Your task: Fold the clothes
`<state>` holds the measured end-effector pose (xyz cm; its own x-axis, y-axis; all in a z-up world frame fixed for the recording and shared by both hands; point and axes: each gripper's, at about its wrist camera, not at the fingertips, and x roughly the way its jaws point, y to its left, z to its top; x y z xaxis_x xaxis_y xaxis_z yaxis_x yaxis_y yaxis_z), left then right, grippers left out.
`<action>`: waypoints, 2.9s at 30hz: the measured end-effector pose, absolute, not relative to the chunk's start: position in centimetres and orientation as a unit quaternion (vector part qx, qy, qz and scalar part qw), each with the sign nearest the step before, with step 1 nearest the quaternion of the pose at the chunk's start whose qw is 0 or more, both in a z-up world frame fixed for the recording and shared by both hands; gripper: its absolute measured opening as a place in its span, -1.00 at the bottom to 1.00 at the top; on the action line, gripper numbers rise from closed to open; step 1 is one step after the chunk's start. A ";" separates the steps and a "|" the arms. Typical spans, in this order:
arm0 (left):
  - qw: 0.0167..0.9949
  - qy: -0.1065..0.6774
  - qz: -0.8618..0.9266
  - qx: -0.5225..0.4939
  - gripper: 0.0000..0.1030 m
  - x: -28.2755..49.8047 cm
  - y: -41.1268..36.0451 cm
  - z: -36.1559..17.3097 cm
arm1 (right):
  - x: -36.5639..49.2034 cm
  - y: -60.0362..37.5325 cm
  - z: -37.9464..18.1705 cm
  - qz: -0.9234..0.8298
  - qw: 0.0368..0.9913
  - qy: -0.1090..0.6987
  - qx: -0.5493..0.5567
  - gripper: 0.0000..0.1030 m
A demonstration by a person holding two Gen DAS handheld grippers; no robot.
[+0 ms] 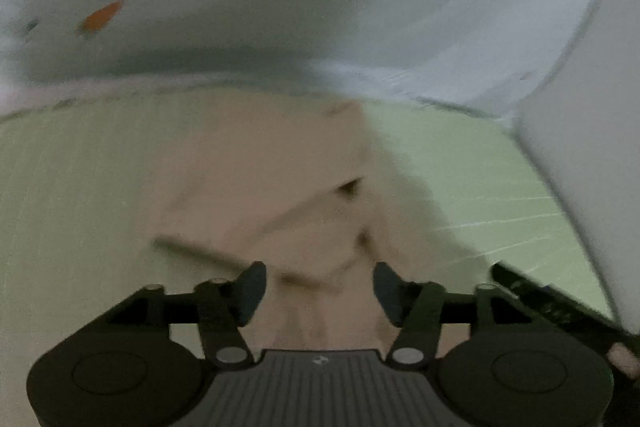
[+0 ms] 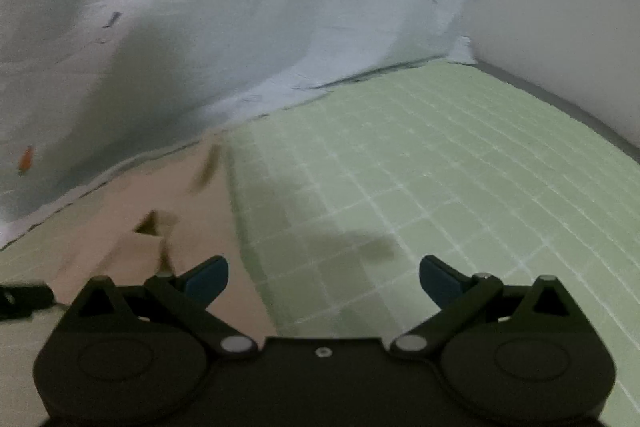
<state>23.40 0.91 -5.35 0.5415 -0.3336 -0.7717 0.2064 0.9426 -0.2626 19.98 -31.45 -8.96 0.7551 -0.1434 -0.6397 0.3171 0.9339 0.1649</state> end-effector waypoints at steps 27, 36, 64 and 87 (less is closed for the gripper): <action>0.860 0.505 0.008 -0.071 0.30 18.1 6.9 -6.3 | 25.0 -23.8 -11.0 0.111 0.906 0.369 0.178 -0.93; 0.876 0.478 -0.049 -0.045 0.30 14.3 5.3 -4.3 | 17.4 -24.9 -9.2 0.068 0.919 0.343 0.182 -0.94; 0.842 0.526 -0.120 -0.020 0.30 6.3 3.0 -7.1 | 3.8 -25.8 -9.5 -0.006 0.916 0.370 0.153 -0.94; 0.833 0.545 -0.089 -0.018 0.35 9.1 -2.5 -9.0 | 3.9 -27.4 -8.2 0.016 0.916 0.390 0.090 -0.33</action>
